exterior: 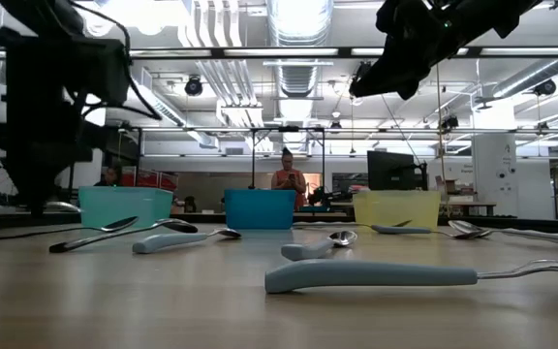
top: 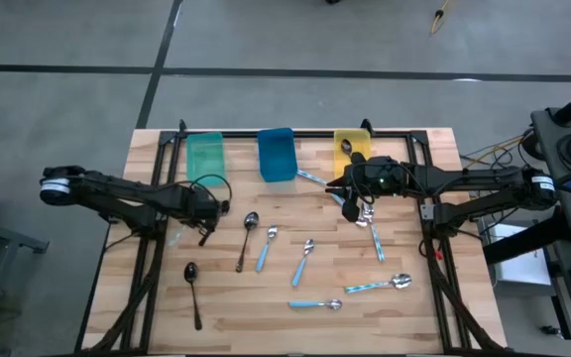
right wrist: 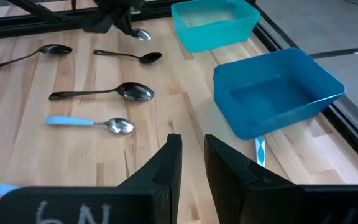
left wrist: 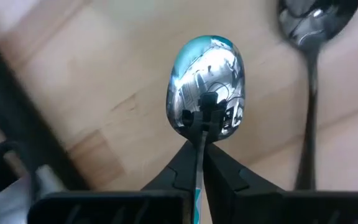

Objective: Sort silverware by color (type)
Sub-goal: Put the white-blue spoon into the blue bin

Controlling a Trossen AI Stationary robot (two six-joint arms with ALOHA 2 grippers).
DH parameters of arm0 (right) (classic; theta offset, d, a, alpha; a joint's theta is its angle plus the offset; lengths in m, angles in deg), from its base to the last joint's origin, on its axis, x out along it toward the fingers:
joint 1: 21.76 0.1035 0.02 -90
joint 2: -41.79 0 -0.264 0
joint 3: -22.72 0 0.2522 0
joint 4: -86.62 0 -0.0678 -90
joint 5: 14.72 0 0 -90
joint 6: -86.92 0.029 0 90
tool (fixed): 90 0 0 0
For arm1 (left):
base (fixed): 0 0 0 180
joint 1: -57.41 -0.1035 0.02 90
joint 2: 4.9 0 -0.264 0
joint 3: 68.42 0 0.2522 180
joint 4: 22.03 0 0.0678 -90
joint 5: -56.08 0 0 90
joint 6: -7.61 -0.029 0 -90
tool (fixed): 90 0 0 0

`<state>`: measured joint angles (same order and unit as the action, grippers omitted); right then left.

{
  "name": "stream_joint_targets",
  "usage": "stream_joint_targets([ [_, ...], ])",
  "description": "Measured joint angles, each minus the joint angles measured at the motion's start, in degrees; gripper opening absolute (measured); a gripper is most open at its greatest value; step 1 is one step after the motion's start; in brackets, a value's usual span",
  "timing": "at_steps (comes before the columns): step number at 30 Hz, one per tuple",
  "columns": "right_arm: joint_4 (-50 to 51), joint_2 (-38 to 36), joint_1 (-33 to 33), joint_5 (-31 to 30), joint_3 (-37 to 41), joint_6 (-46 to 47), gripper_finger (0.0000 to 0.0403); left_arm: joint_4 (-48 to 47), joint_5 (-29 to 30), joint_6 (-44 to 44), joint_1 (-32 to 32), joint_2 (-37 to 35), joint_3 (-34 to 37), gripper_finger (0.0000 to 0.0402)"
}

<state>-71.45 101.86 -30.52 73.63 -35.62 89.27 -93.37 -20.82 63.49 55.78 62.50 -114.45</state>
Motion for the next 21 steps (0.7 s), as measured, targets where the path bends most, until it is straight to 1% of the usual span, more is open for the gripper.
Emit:
stream_joint_targets([
  [3,-0.1,0.0,0.0,0.0,0.1,-0.1,0.0059,-0.5,0.1,-2.5,0.0,-2.6,-3.8,0.0001],
  [6,-1.1,0.0,0.0,0.0,0.1,-0.9,0.0059,0.4,0.0,-8.1,0.0,-5.2,-7.9,0.0001],
  [10,-5.1,0.0,0.0,0.1,0.9,-2.2,0.0059,8.8,-1.0,-19.0,0.0,-8.7,-13.6,0.0001],
  [12,-7.8,0.0,0.0,0.2,1.9,-3.3,0.0059,15.8,-4.5,-25.4,0.0,-10.1,-15.4,0.0001],
  [15,-12.9,0.7,0.0,1.3,3.5,-5.1,0.0059,28.4,-12.7,-34.2,0.0,-11.8,-16.3,0.0001],
  [18,-18.0,2.2,0.0,5.0,4.4,-7.5,0.0059,40.3,-20.0,-40.3,0.0,-12.2,-15.7,0.0],
  [21,-23.4,4.5,0.0,9.8,4.4,-9.2,0.0059,49.6,-24.4,-44.1,0.0,-11.4,-15.1,0.0],
])
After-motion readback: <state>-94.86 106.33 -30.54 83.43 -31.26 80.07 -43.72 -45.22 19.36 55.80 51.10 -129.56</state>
